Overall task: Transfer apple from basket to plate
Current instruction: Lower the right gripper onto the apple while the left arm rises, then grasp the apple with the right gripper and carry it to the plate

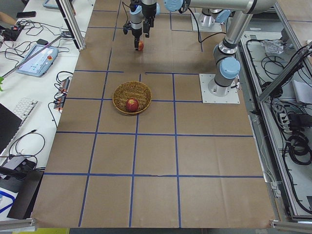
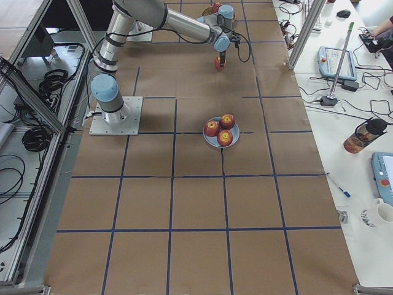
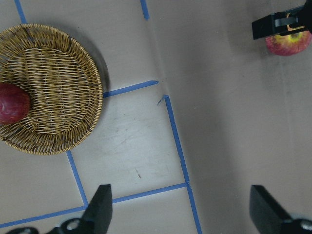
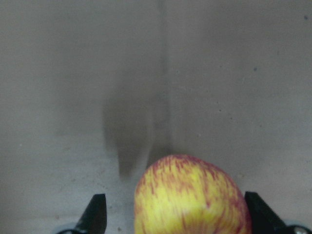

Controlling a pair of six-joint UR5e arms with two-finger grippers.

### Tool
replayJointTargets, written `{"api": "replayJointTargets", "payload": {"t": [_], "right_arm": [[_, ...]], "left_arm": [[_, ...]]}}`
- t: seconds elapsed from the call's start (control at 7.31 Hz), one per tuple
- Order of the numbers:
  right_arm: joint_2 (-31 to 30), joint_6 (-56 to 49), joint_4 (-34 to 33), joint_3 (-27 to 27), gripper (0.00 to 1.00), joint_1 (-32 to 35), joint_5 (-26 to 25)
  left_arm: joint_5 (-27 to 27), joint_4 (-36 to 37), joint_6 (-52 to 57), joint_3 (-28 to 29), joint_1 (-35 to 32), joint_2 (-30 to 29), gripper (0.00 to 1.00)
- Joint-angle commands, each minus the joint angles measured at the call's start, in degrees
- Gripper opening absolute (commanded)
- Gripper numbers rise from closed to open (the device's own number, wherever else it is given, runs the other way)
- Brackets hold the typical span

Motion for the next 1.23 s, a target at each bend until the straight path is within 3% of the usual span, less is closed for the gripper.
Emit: {"api": "replayJointTargets", "payload": {"t": [0.0, 0.14, 0.27, 0.68, 0.96, 1.09], "right_arm": [[0.1, -0.2, -1.7, 1.5, 0.90, -0.1, -0.1], [0.4, -0.3, -2.2, 1.5, 0.68, -0.1, -0.2], [0.3, -0.3, -2.2, 1.4, 0.53, -0.1, -0.3], [-5.6, -3.1, -0.3, 0.5, 0.49, -4.3, -1.6], [-12.0, -13.1, 7.1, 1.7, 0.49, -13.7, -1.8], [-15.2, -20.4, 7.1, 5.2, 0.50, -19.3, -1.8]], "left_arm": [[-0.1, -0.1, 0.1, 0.0, -1.1, -0.3, 0.99], [0.3, 0.3, 0.1, 0.1, -2.3, -0.4, 0.99], [0.6, 0.6, 0.1, 0.4, -2.3, -0.6, 0.99], [0.5, 0.6, 0.1, 0.1, -2.3, -0.5, 0.99], [0.2, 0.6, 0.0, 0.0, -2.3, -0.5, 0.99], [0.2, 0.6, 0.0, 0.0, -2.3, -0.5, 0.99]]}}
